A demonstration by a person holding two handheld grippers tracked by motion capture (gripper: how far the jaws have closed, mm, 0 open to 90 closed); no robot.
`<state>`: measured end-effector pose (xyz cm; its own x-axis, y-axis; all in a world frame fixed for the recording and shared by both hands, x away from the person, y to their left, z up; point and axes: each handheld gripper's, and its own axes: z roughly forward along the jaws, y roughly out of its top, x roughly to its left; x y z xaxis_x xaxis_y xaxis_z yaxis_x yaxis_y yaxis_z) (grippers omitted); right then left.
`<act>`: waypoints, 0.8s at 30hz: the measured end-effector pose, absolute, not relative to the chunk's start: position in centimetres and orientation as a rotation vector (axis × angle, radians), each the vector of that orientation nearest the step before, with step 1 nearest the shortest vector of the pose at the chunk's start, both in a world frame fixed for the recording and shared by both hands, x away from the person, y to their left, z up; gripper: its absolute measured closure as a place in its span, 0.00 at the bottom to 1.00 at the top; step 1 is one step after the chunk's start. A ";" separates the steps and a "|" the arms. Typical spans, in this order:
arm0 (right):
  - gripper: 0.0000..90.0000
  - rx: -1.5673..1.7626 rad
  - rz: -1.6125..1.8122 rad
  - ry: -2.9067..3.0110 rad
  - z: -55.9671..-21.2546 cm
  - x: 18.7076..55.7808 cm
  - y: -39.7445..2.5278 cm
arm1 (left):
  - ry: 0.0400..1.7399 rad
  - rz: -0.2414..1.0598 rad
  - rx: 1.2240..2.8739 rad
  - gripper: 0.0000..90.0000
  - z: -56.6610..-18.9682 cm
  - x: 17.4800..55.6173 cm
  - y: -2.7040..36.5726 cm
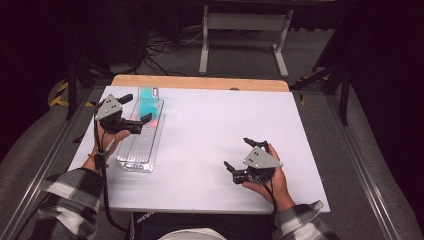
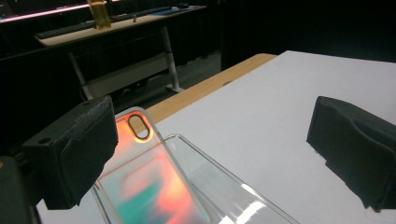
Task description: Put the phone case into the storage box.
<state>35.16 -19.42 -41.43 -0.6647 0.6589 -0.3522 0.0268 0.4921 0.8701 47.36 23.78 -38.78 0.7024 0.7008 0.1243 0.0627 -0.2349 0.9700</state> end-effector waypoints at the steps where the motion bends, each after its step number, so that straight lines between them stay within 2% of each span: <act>1: 0.08 0.562 1.182 2.050 -41.4 35.1 -19.4 | 0.603 0.676 1.727 0.03 -38.8 47.3 23.7; 24: 0.08 0.573 1.197 2.036 -41.2 35.2 -19.6 | 0.532 0.647 1.757 0.03 -38.6 45.4 22.5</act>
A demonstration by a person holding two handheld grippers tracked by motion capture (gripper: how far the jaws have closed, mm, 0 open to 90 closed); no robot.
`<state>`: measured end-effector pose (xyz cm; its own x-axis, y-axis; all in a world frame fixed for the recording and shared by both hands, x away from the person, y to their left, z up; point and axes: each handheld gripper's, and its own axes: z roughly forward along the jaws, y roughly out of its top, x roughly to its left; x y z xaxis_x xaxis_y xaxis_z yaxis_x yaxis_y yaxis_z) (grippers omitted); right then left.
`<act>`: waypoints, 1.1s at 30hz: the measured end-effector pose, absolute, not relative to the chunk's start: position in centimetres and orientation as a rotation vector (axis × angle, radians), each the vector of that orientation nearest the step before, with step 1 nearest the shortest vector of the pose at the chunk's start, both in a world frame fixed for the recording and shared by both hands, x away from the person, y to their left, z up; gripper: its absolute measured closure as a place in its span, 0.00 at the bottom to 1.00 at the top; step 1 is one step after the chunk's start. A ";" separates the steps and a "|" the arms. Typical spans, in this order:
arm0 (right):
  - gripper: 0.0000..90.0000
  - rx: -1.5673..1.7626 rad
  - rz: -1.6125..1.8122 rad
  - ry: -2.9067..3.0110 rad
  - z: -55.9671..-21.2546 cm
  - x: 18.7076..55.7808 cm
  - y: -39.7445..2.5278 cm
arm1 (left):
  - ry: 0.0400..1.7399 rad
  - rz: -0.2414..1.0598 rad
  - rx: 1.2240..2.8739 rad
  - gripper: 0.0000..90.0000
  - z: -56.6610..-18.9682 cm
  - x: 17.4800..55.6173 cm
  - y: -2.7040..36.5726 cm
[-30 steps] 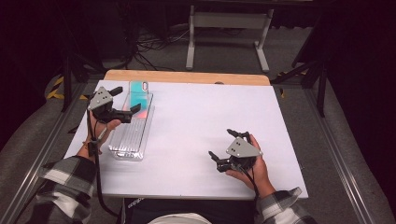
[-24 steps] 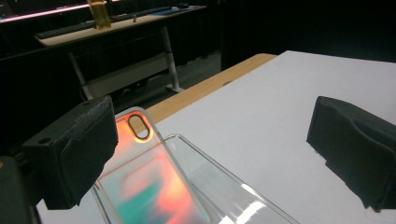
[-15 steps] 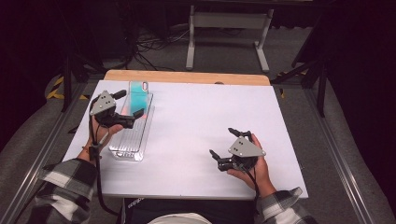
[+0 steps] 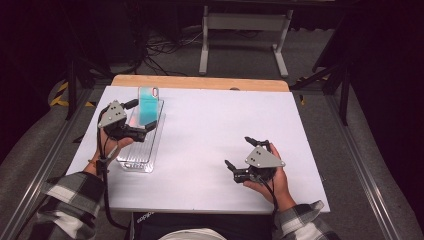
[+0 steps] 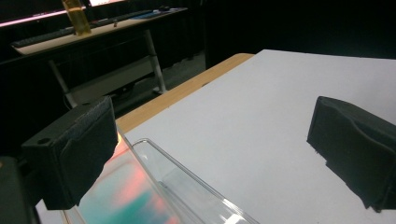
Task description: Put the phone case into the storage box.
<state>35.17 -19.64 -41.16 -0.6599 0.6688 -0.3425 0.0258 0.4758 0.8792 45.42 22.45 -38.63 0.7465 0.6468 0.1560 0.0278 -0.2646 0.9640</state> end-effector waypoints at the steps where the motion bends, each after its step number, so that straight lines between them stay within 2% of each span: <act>1: 0.09 0.569 1.196 2.040 -41.2 35.2 -19.6 | 0.532 0.647 1.757 0.02 -38.6 45.4 22.5; 33: 0.08 0.568 1.195 2.037 -41.1 35.2 -19.6 | 0.473 0.641 1.751 0.03 -38.0 43.2 21.8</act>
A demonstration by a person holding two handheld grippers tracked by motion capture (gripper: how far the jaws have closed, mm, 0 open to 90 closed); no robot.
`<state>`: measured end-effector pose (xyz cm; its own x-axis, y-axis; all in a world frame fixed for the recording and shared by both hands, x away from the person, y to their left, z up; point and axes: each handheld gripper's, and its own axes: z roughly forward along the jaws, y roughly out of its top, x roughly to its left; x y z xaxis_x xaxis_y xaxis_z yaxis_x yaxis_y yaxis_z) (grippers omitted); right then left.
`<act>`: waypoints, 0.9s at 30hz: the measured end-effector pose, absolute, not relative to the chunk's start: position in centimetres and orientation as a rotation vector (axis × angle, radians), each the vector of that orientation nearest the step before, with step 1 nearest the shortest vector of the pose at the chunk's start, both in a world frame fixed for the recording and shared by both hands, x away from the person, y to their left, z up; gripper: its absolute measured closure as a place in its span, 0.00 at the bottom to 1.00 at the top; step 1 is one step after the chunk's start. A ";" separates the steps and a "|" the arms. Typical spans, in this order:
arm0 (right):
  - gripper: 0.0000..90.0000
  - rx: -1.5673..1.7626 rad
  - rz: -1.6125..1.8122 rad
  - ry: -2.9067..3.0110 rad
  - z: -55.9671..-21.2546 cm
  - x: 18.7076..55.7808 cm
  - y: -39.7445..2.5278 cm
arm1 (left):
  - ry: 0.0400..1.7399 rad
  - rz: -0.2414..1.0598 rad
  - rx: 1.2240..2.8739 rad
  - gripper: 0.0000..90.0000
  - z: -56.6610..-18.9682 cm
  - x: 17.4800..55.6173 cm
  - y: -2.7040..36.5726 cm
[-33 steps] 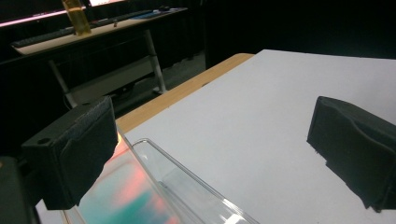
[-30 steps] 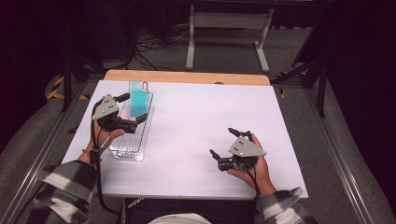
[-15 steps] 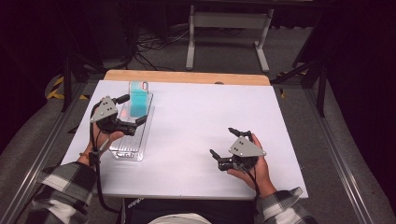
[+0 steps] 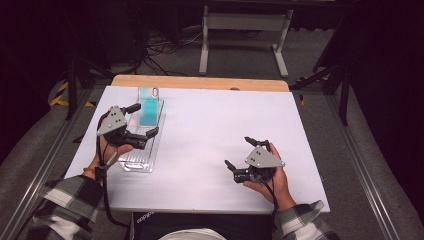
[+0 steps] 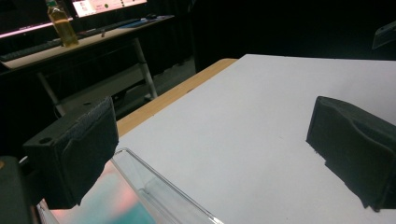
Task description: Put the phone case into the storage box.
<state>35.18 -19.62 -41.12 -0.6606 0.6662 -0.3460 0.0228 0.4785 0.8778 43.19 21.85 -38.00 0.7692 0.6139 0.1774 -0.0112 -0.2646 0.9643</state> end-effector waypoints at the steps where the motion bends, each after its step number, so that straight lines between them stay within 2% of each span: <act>1: 0.08 0.568 1.195 2.037 -41.1 35.2 -19.6 | 0.472 0.638 1.755 0.03 -38.0 43.1 21.8; 27: 0.08 0.569 1.202 2.035 -41.1 35.1 -19.6 | 0.428 0.609 1.764 0.04 -38.3 41.1 20.7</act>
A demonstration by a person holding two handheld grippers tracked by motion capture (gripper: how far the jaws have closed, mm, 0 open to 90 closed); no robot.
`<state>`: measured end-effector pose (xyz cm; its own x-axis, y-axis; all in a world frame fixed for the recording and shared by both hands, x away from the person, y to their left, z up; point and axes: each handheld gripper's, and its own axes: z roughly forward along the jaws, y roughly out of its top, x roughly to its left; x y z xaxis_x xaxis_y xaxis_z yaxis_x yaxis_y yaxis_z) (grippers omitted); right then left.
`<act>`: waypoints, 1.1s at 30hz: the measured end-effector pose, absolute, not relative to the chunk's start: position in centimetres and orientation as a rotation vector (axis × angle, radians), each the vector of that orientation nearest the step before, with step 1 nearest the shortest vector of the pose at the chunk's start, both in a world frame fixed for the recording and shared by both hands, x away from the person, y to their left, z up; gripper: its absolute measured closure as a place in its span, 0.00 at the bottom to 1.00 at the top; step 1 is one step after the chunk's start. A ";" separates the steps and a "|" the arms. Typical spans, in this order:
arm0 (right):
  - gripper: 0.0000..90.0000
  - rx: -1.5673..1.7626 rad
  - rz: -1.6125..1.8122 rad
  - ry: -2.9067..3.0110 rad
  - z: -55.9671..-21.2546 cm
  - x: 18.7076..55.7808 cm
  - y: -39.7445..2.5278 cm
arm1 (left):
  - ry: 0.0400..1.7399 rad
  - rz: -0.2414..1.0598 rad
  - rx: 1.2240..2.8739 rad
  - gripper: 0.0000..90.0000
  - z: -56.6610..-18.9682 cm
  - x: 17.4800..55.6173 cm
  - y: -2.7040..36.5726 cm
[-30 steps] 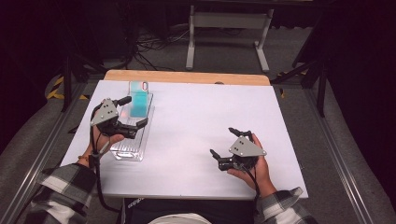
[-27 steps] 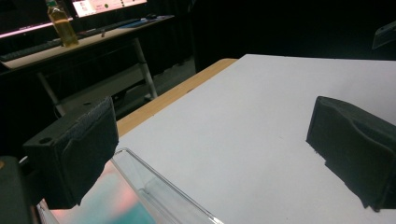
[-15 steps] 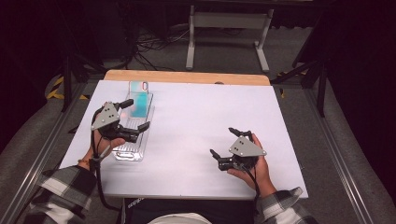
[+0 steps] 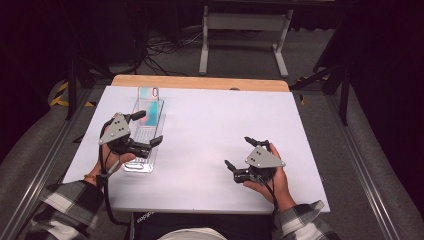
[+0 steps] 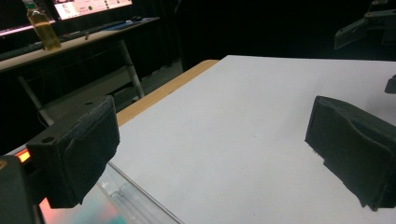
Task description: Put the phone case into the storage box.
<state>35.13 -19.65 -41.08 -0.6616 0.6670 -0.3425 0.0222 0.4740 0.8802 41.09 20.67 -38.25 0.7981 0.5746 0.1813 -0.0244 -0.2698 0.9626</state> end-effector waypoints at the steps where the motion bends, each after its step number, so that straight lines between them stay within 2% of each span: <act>1: 0.08 0.570 1.203 2.036 -41.1 35.1 -19.6 | 0.425 0.607 1.765 0.04 -38.3 41.0 20.6; 33: 0.08 0.570 1.219 2.051 -41.2 35.1 -19.5 | 0.362 0.589 1.785 0.04 -38.9 38.9 19.6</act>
